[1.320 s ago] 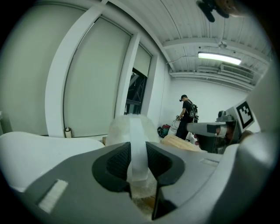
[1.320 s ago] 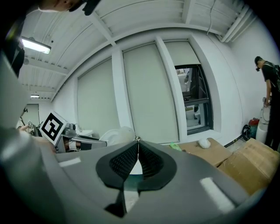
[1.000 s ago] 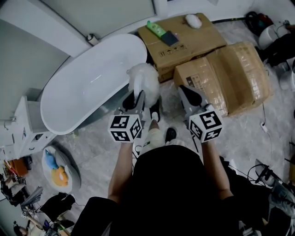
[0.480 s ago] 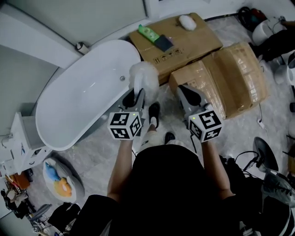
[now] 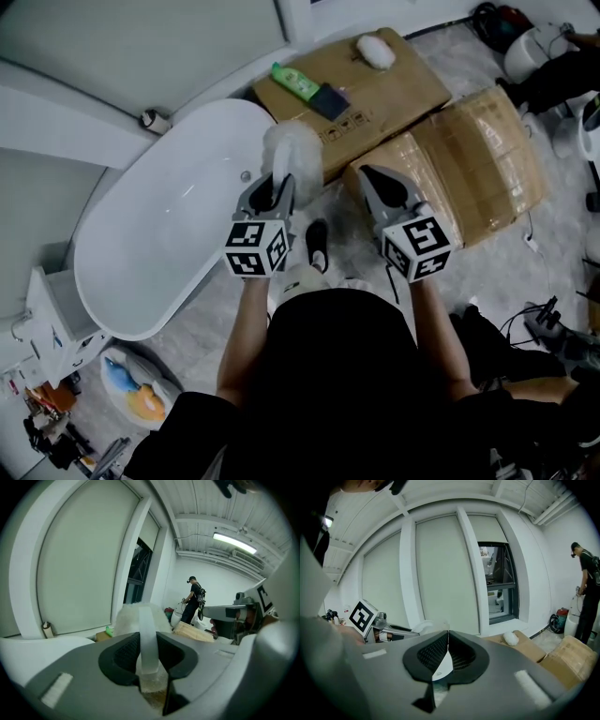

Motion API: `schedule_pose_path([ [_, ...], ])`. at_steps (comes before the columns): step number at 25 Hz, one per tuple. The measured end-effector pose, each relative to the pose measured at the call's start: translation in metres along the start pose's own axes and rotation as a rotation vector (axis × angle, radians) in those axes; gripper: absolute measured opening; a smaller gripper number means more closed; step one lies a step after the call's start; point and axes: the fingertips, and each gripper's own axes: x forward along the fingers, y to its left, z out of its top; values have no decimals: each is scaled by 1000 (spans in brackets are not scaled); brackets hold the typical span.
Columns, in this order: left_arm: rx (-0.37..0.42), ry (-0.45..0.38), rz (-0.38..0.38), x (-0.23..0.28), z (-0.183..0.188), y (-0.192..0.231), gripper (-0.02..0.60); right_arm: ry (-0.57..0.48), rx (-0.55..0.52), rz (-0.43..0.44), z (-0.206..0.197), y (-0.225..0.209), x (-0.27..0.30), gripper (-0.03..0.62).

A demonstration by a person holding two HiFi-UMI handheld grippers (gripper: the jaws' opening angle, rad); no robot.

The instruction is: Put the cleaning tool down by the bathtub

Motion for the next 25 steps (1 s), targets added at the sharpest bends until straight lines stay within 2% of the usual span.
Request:
schedule_pose_path([
  [10,32,79,-55,56,6,49,94,23,16,-54,8,-15,61,8],
  [16,26,128,-72,80,-9,69,94,47,35,-78,-2,-20,84,8],
  [25,1,202,-69,113,-35,77,94,83,58,-86,-15,-41,99,8],
])
